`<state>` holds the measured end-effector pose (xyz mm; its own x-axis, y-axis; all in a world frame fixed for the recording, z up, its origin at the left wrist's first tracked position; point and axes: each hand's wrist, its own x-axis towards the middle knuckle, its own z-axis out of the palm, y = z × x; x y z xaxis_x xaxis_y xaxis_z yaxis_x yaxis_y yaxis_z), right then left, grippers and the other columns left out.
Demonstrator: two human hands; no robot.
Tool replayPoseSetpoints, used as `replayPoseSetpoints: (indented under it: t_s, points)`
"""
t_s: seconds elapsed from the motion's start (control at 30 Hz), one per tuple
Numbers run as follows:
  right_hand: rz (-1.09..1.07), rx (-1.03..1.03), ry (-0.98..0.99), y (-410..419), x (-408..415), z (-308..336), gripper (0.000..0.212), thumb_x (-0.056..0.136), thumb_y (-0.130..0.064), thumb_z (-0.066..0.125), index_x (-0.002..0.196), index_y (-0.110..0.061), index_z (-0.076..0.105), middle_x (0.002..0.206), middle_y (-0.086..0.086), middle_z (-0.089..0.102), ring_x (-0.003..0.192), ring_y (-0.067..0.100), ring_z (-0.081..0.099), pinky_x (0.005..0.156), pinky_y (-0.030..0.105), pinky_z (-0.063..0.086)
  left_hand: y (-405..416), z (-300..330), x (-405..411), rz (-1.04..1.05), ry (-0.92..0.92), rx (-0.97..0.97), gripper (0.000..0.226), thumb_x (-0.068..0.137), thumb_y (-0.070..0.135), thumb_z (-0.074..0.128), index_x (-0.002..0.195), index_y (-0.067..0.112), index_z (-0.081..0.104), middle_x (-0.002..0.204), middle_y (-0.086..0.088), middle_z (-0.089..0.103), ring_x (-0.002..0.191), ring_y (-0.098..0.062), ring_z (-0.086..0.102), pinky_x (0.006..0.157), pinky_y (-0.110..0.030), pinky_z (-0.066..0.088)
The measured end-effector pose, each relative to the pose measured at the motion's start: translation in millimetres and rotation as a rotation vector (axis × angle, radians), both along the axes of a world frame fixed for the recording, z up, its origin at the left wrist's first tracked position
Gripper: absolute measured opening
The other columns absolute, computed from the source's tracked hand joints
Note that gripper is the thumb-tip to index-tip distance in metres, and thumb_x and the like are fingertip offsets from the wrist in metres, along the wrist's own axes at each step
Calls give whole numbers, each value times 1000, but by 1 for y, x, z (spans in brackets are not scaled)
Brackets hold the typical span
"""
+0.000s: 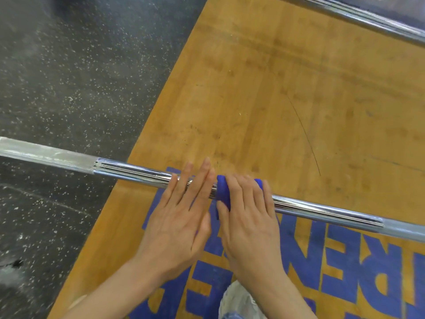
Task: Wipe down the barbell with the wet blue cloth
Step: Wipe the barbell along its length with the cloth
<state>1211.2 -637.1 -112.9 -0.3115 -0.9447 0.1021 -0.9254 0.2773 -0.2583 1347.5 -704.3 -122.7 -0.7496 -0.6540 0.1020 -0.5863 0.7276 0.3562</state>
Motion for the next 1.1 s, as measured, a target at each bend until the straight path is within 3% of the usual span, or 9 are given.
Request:
replayPoseSetpoints:
  t_s: [0.1, 0.17, 0.27, 0.37, 0.47, 0.6, 0.73, 0.9, 1.1]
  points:
    - [4, 12, -6, 11, -1, 0, 54, 108, -38, 25, 140, -7, 54, 139, 4, 58, 136, 27, 51, 119, 47, 24, -5, 5, 3, -2, 41, 4, 65, 99, 24, 33, 161, 6, 19, 170, -6, 11, 158, -24, 2, 127, -37, 2]
    - [-20, 106, -18, -13, -6, 4, 68, 107, -42, 6, 127, -11, 63, 119, 1, 66, 114, 26, 61, 118, 47, 29, -23, 7, 3, 33, 43, -22, 65, 100, 26, 31, 160, 5, 18, 170, -8, 11, 158, -24, 2, 127, -37, 0]
    - [1, 100, 50, -10, -14, 1, 76, 106, -35, -6, 98, -16, 67, 84, -5, 55, 82, 21, 46, 109, 48, 40, -43, 5, 3, 71, -7, -40, 66, 101, 31, 27, 160, 2, 20, 169, -10, 12, 157, -26, 4, 128, -38, 0]
    - [-102, 90, 111, 12, -26, 4, 50, 107, -26, 13, 86, -18, 58, 79, -9, 41, 75, 18, 33, 107, 49, 41, -42, 1, 5, 35, -46, -58, 66, 101, 35, 25, 157, 0, 26, 167, -13, 18, 156, -27, 11, 127, -38, 3]
    - [-139, -13, 139, -9, -9, 6, 27, 100, -21, 28, 75, -24, 38, 68, -7, 36, 68, 17, 26, 74, 39, 41, -39, -1, 6, 36, -51, -50, 67, 100, 34, 26, 155, -3, 32, 165, -15, 24, 155, -29, 16, 126, -39, 6]
    - [52, 22, 176, -15, -10, 14, 32, 87, -5, 52, 71, -22, 30, 55, -2, 40, 48, 24, 35, 49, 30, 29, -36, 1, 8, 28, -62, -35, 67, 98, 33, 25, 153, -4, 35, 164, -16, 28, 154, -30, 19, 125, -42, 10]
    - [127, 278, 183, -23, -4, 23, 52, 60, 3, 76, 71, -16, 29, 51, 0, 29, 45, 24, 24, 48, 21, 10, -31, 3, 12, 21, -71, -47, 66, 99, 32, 25, 153, -4, 35, 163, -17, 28, 154, -31, 19, 124, -42, 10]
    - [78, 632, 161, -16, -20, 41, 17, 104, -19, 39, 94, -14, 27, 73, -3, 27, 76, 30, 40, 49, 33, 21, -24, 2, 18, 3, -42, -48, 66, 97, 30, 28, 153, -5, 35, 163, -18, 29, 154, -33, 20, 125, -43, 10]
    - [-28, 413, 116, -12, 9, 28, 28, 104, -20, 39, 77, -16, 32, 60, -6, 33, 52, 21, 28, 50, 32, 15, -18, 5, 31, -57, 45, -15, 66, 97, 25, 28, 157, -2, 27, 168, -14, 17, 157, -28, 7, 127, -42, 4]
